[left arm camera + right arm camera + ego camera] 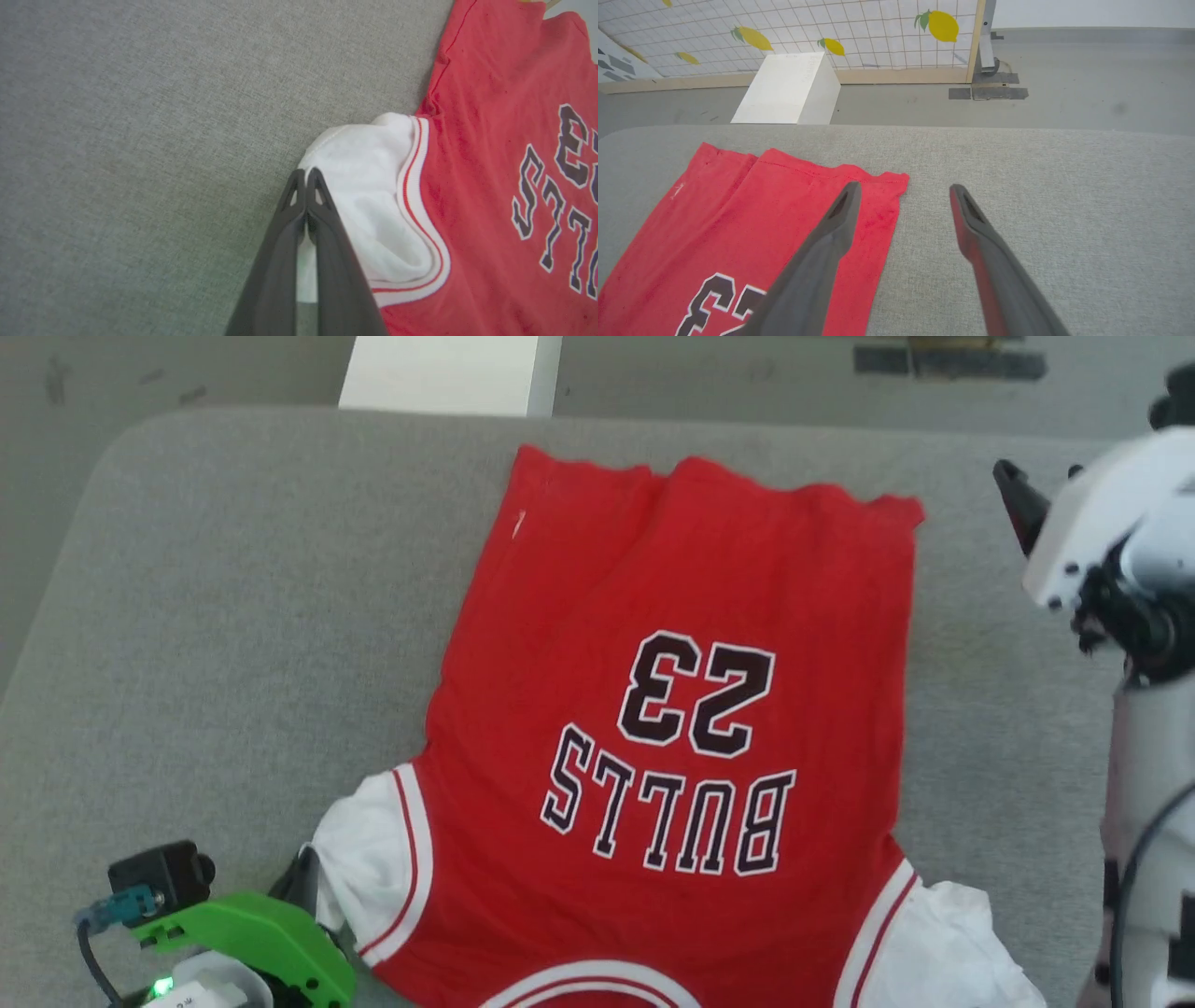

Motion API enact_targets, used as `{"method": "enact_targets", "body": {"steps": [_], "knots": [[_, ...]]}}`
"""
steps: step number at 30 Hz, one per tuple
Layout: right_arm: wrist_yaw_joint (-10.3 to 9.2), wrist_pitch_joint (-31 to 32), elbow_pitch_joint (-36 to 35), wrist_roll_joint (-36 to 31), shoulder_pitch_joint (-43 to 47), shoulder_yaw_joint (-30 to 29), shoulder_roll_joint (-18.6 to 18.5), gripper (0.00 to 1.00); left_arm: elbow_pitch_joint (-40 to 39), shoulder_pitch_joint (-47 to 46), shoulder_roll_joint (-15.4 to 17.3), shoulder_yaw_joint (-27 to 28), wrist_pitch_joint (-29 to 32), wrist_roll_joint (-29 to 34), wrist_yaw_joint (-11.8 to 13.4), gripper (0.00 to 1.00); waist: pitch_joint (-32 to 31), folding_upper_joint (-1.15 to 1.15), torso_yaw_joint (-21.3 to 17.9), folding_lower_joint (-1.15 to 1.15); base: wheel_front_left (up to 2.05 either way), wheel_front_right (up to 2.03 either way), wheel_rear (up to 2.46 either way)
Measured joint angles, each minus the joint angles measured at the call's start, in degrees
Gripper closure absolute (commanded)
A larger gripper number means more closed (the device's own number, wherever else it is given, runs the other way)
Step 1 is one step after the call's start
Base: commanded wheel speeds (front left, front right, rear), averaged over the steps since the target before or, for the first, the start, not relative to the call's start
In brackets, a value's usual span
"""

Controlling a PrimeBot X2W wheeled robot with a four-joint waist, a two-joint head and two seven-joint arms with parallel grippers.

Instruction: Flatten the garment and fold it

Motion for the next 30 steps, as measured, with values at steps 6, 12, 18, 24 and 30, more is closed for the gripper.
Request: {"method": "enact_targets", "body": {"steps": [6,12,18,24,30], "knots": [[0.01,5.6,11.8,-9.53,-8.05,1.22,-0.92,0.0,-3.01,-1.08,-0.26,-0.8,-0.44,-0.02,-0.43,1.0,4.45,0.0,2.15,0.0,0.0,0.0,0.0],[0.01,8.04,16.64,-16.05,-10.95,0.36,-2.08,0.0,-5.32,-1.79,-0.69,-2.23,-0.49,-0.02,-0.87,1.0,7.67,0.0,5.2,0.0,0.0,0.0,0.0],[0.01,7.77,19.26,-18.14,-11.54,0.82,-2.01,0.0,-5.86,-2.2,-1.02,-2.63,-0.79,-0.02,-1.19,1.0,10.3,0.0,7.12,0.0,0.0,0.0,0.0],[0.01,8.22,20.31,-17.95,-12.14,0.68,-2.54,1.0,-5.81,-2.21,-1.02,-2.93,-0.82,-0.02,-1.2,1.0,10.39,0.0,7.38,0.01,0.0,0.0,0.0],[0.01,3.5,18.45,-12.21,-11.49,2.69,-5.21,1.0,-5.45,-2.19,-0.42,-3.19,-0.74,0.1,-1.18,1.0,7.61,0.0,6.29,0.01,0.0,0.0,0.0]]}}
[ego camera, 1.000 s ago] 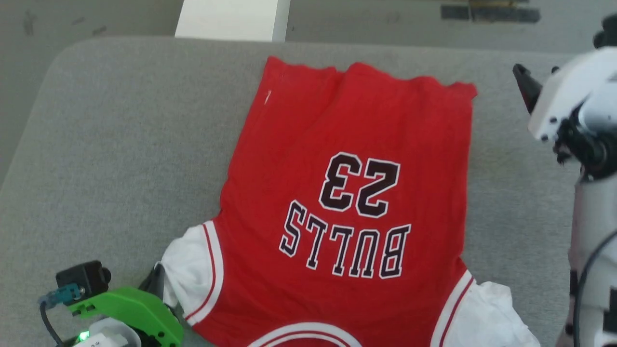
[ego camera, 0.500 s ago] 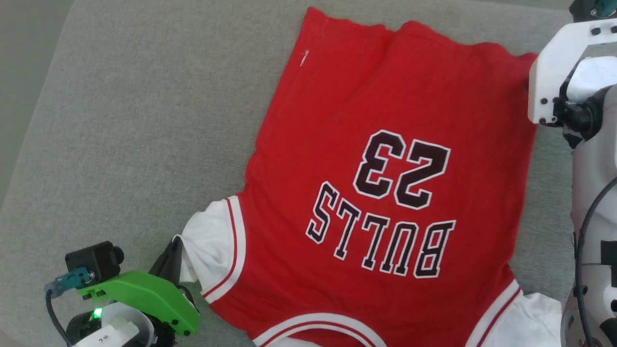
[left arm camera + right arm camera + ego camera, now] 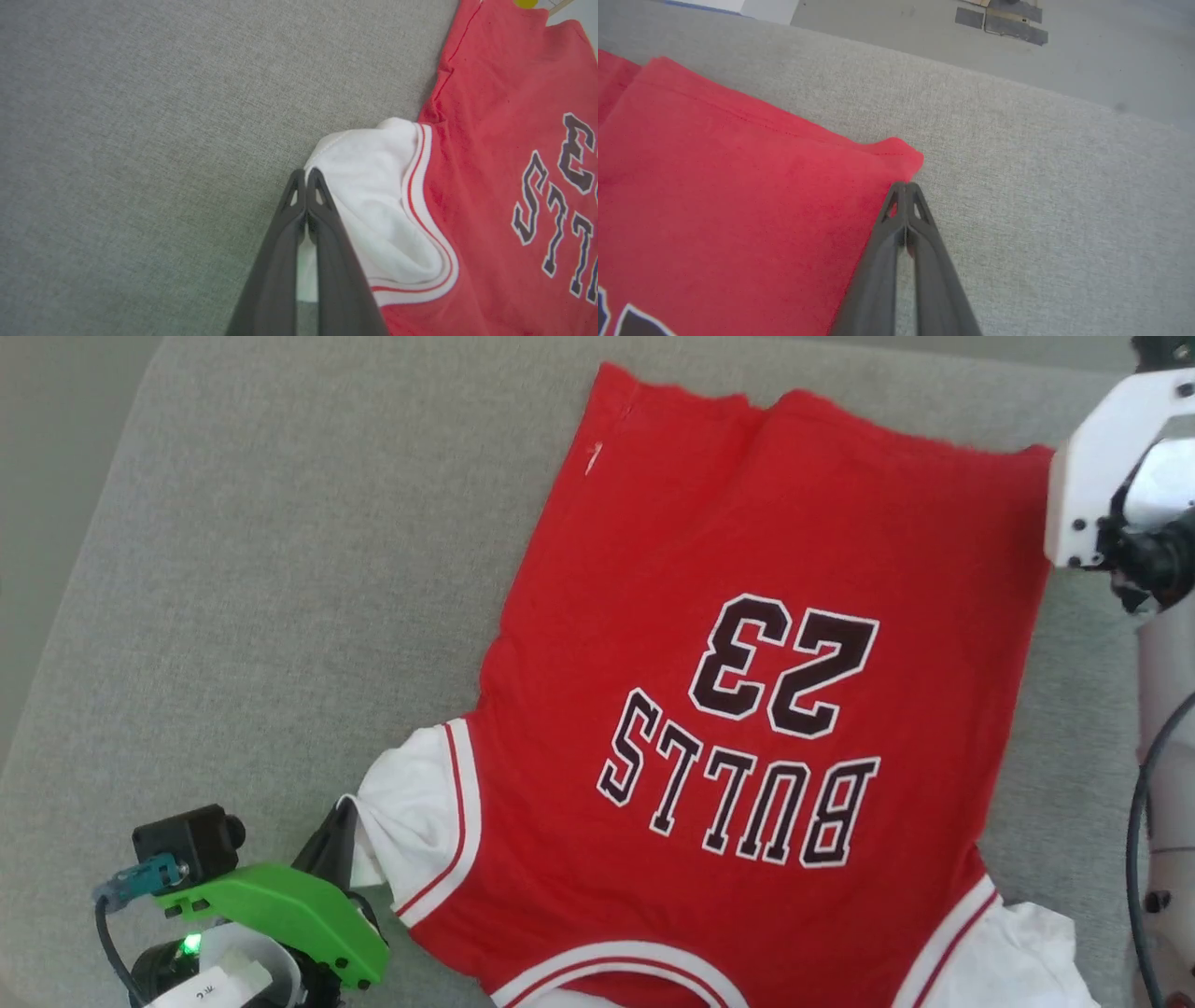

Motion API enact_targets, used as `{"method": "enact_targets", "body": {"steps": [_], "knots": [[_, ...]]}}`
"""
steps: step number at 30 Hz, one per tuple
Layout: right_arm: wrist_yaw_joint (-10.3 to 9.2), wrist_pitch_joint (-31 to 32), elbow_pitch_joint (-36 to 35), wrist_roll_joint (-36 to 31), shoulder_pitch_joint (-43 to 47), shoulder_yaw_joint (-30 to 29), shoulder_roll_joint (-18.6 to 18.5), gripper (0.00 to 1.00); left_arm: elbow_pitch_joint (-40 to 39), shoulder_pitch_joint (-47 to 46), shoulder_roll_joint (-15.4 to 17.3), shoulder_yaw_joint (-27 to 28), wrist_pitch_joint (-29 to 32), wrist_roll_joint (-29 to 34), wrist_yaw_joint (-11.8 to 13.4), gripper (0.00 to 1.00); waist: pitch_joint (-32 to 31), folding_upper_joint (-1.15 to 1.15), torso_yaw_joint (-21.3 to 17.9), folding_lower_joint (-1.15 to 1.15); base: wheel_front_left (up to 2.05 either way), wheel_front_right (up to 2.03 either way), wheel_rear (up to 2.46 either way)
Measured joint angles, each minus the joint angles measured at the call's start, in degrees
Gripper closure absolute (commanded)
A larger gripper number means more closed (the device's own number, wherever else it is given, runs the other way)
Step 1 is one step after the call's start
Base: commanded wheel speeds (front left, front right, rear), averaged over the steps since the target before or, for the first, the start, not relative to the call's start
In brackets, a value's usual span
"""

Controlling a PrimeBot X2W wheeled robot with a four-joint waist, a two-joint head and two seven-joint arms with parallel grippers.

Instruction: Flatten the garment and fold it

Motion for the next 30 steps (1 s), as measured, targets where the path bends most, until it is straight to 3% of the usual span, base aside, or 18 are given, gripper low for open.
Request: {"method": "enact_targets", "body": {"steps": [6,13,17,20,25,30], "knots": [[0.0,-2.65,-10.42,10.46,8.57,5.54,-4.64,1.0,0.54,0.35,0.35,-0.04,0.56,0.53,0.81,1.0,-4.57,0.0,-1.97,0.0,0.0,0.0,0.0],[0.0,2.3,-29.78,19.04,29.05,3.24,-6.77,1.0,1.36,1.71,0.73,-0.1,1.1,0.98,1.45,1.0,-9.36,0.0,-6.01,0.0,0.0,0.0,0.0],[0.0,5.82,-38.62,21.18,41.79,0.8,-4.85,1.0,2.32,1.72,0.75,-0.51,1.52,0.98,1.62,1.0,-11.53,0.0,-8.32,-0.01,0.0,0.0,0.0],[0.0,8.05,-43.21,22.63,51.42,0.2,-1.22,1.0,3.21,1.74,0.73,-0.68,1.51,0.98,1.63,1.0,-13.14,0.0,-9.89,-0.01,0.0,0.0,0.0],[0.0,9.29,-44.13,23.71,61.28,1.74,2.87,1.0,4.49,1.75,0.58,-0.91,1.51,0.96,1.63,1.0,-15.05,0.0,-11.62,-0.01,0.0,0.0,0.0],[0.0,9.5,-41.72,24.85,65.28,4.21,5.03,1.0,5.59,1.75,0.18,-1.07,1.43,0.79,1.62,1.0,-15.85,0.0,-12.55,-0.01,0.0,0.0,0.0]]}}
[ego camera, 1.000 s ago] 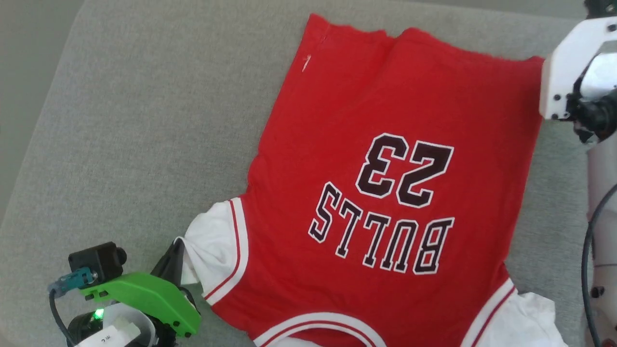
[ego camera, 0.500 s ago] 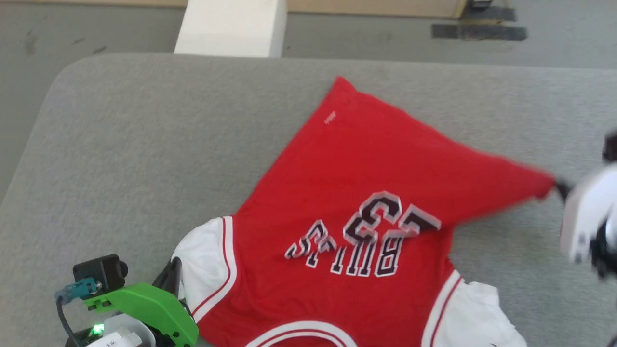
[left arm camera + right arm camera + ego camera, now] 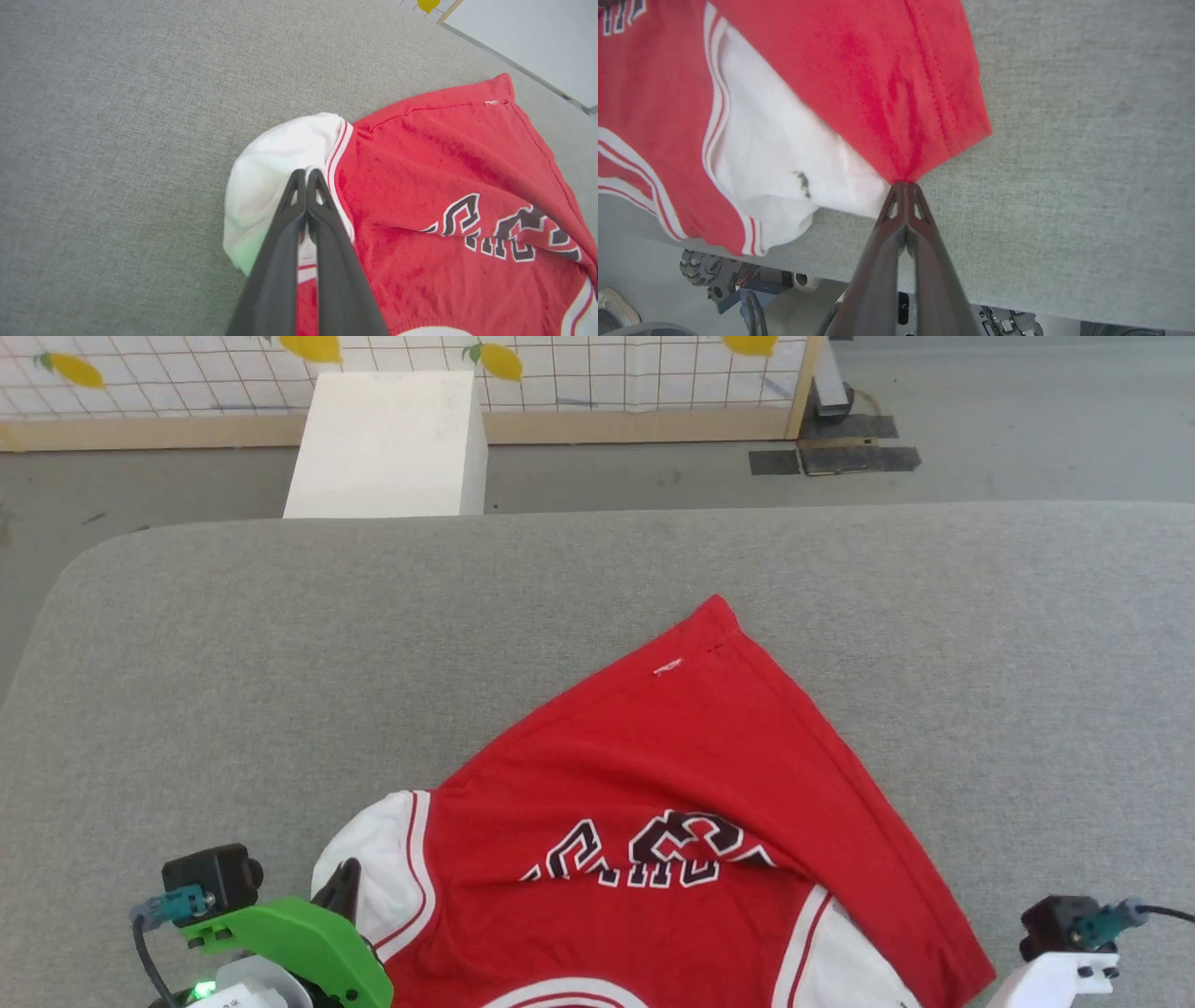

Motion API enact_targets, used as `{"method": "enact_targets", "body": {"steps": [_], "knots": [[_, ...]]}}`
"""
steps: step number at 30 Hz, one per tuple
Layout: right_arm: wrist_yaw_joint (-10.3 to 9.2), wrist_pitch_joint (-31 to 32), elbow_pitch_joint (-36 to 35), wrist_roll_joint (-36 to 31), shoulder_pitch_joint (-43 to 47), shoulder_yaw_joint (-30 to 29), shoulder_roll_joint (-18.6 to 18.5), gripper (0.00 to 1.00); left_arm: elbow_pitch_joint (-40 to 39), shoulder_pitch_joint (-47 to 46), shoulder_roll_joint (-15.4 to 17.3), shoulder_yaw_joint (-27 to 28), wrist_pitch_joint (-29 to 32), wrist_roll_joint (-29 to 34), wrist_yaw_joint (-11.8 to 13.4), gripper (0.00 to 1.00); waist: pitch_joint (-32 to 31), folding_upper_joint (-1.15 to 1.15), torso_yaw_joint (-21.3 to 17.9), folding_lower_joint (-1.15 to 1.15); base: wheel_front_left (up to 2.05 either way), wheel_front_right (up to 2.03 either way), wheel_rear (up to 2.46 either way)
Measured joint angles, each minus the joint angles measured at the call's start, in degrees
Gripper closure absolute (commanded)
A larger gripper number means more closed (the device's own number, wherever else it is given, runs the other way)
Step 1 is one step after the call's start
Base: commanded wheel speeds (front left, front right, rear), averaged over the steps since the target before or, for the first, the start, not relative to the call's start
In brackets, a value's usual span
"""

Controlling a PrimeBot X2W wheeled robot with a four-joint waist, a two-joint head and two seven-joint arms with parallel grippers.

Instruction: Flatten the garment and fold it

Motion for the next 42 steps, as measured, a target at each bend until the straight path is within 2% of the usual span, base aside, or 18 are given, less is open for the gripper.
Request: {"method": "enact_targets", "body": {"steps": [2,3,4,8,12,16,24,30,36,42], "knots": [[0.0,-0.79,0.33,0.26,0.16,-0.16,0.2,1.0,0.32,0.0,-0.02,-0.01,-0.01,-0.02,-0.01,1.0,0.09,0.0,0.02,0.0,0.0,0.0,0.0],[0.0,-2.08,0.2,0.27,0.09,-0.29,0.23,0.94,0.45,0.0,-0.02,0.0,-0.02,-0.18,-0.01,1.0,0.18,0.0,0.03,0.0,0.0,0.0,0.0],[0.0,-2.9,0.03,0.34,-0.05,-0.35,0.21,0.0,0.57,0.0,-0.02,0.0,-0.21,-0.37,-0.02,1.0,0.24,0.0,0.07,0.0,0.0,0.0,0.0],[0.0,-7.71,-2.77,1.9,-2.46,-2.11,0.29,0.0,0.94,-0.02,-0.01,0.0,-0.43,-0.44,-0.1,1.0,0.34,0.0,0.46,0.0,0.0,0.0,0.0],[0.0,-12.98,-5.57,2.16,-9.06,-4.86,0.36,0.0,1.08,-0.07,0.02,-0.12,-0.43,-0.81,-0.29,1.0,0.69,0.0,1.02,0.0,0.0,0.0,0.0],[0.0,-13.89,-3.42,0.11,-19.1,-2.91,-0.43,0.0,0.96,-0.5,0.07,-0.26,-0.44,-0.83,-0.35,1.0,1.83,0.0,1.65,0.0,0.0,0.0,0.0],[-0.01,-12.36,12.58,-6.57,-41.26,6.41,-2.58,0.0,-0.36,-3.08,0.15,-1.32,-0.45,-0.82,-1.05,1.0,5.61,0.0,4.35,0.0,0.0,0.0,0.0],[0.0,-7.19,26.73,-12.24,-53.71,14.03,-4.21,0.0,-1.65,-4.98,0.09,-1.7,-1.18,-0.81,-1.56,1.0,9.94,0.0,7.25,0.0,0.0,0.0,0.0],[0.0,-3.49,37.01,-15.59,-61.15,19.52,-5.56,0.0,-3.01,-6.28,-0.15,-1.78,-1.97,-0.82,-1.81,1.0,14.33,0.0,10.14,0.01,0.0,0.0,0.0],[-0.01,-2.07,42.35,-16.06,-64.02,22.61,-6.49,0.0,-2.99,-6.75,-0.54,-2.19,-2.31,-0.82,-1.85,1.0,17.45,0.0,12.49,0.0,0.0,0.0,0.0]]}}
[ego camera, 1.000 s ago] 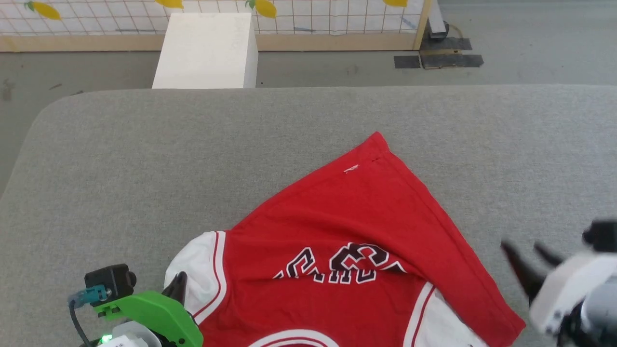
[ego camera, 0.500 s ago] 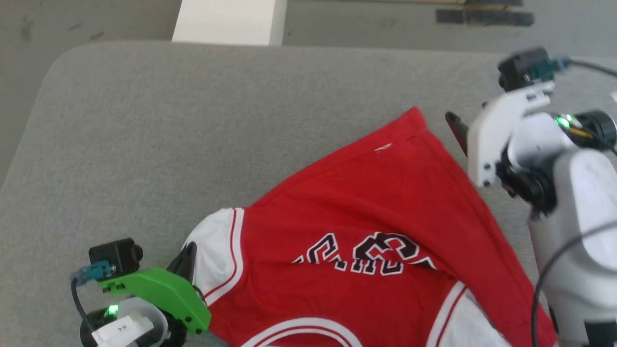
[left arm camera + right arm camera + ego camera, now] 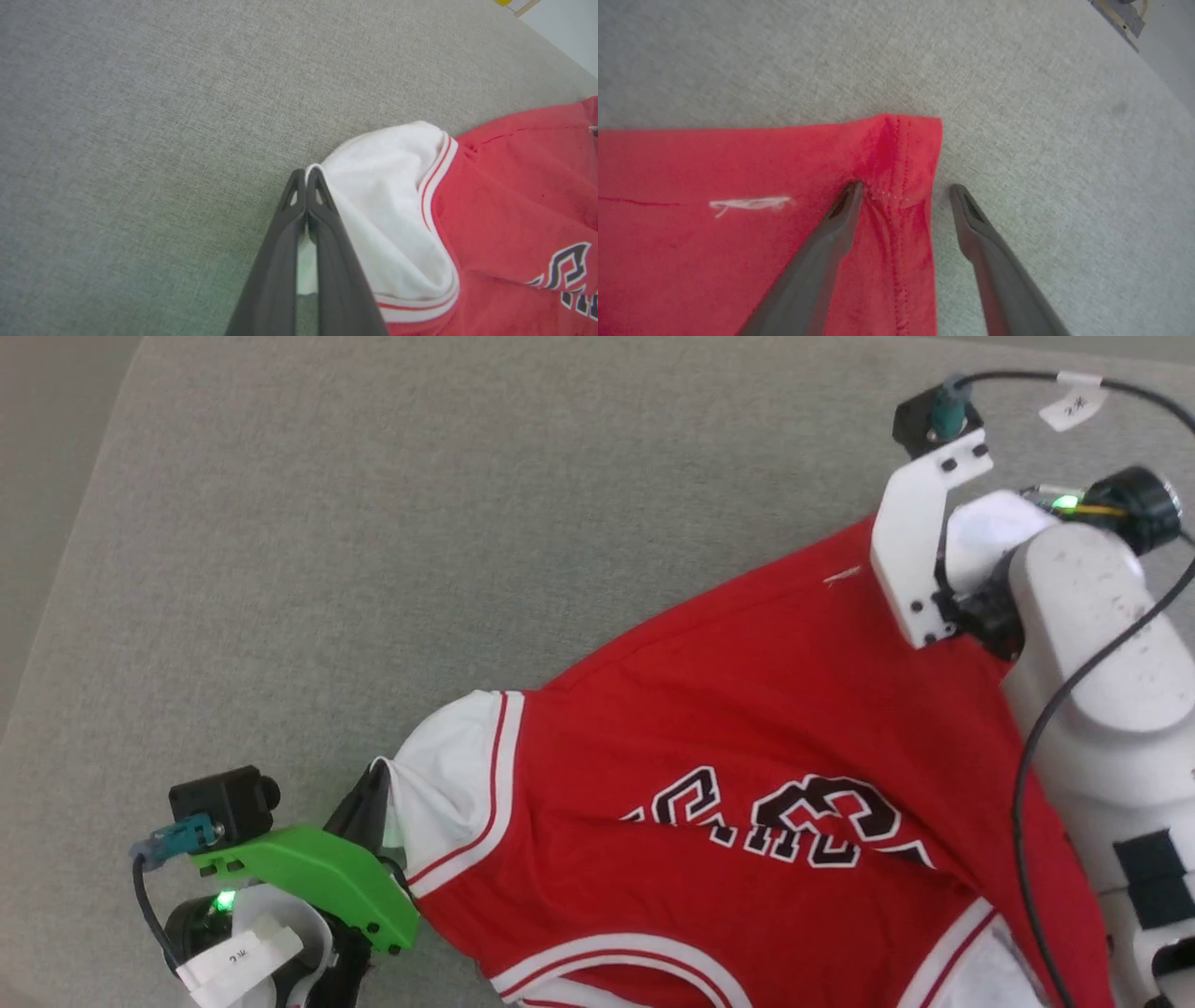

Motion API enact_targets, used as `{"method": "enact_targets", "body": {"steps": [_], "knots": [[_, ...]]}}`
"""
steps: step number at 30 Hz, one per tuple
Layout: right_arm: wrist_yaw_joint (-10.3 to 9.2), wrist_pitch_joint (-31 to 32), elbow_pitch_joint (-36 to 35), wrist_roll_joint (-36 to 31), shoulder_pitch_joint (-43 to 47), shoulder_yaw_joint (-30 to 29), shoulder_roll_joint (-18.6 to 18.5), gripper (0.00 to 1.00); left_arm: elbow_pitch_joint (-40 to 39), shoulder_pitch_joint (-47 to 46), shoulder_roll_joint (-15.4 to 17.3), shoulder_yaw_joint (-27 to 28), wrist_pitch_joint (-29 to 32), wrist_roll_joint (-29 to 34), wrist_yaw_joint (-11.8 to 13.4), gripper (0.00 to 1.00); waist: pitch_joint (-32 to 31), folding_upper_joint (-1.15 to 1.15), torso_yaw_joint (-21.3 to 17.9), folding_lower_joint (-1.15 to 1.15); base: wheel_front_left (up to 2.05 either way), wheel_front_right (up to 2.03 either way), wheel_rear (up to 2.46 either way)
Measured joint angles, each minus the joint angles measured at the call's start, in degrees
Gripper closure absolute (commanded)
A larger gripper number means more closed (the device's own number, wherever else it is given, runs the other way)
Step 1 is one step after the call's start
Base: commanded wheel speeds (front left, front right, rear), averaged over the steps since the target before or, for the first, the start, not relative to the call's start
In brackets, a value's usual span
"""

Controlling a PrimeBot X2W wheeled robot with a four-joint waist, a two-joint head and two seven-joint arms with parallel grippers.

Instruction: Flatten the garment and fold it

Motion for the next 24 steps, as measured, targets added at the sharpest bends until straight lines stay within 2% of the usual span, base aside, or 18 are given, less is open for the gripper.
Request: {"method": "enact_targets", "body": {"steps": [3,4,5,6,11,15,20,24], "knots": [[-0.02,0.56,0.87,1.47,-1.65,1.62,-0.57,0.0,0.27,-0.01,-0.14,-0.05,-0.21,0.0,0.0,1.0,0.98,0.0,0.66,0.0,0.0,0.0,0.0],[-0.01,0.89,1.14,2.45,-1.97,1.96,-0.63,0.53,0.42,0.0,-0.16,-0.03,-0.22,0.0,0.01,1.0,1.04,0.0,0.7,0.0,0.0,0.0,0.0],[-0.02,0.8,1.3,3.5,-2.16,2.15,-0.75,0.73,0.54,-0.01,-0.16,-0.03,-0.22,0.0,0.02,1.0,0.95,0.0,0.68,0.0,0.0,0.0,0.0],[-0.02,0.56,1.38,4.28,-2.21,2.34,-0.88,1.0,0.59,-0.01,-0.16,-0.03,-0.22,0.0,0.05,1.0,0.83,0.0,0.64,0.0,0.0,0.0,0.0],[0.0,-6.23,-3.15,13.17,2.37,1.56,-2.37,1.0,1.22,0.14,0.2,0.16,-0.14,0.01,0.42,1.0,-2.31,0.0,-0.4,0.0,0.0,0.0,0.0],[0.0,-9.82,-13.72,21.04,9.85,-2.2,-4.48,1.0,1.69,0.65,0.43,0.21,0.34,0.01,1.09,1.0,-5.68,0.0,-1.7,0.0,0.0,0.0,0.0],[0.0,-8.39,-28.82,27.31,26.86,-9.53,-5.46,1.0,2.37,2.04,0.49,0.22,0.71,0.0,1.57,1.0,-10.25,0.0,-4.09,0.0,0.0,0.0,0.0],[0.0,-4.77,-38.35,30.26,41.02,-15.58,-3.31,1.0,2.63,3.2,0.51,0.25,0.87,-0.03,1.77,1.0,-13.25,0.0,-6.4,0.0,0.0,0.0,0.0]]}}
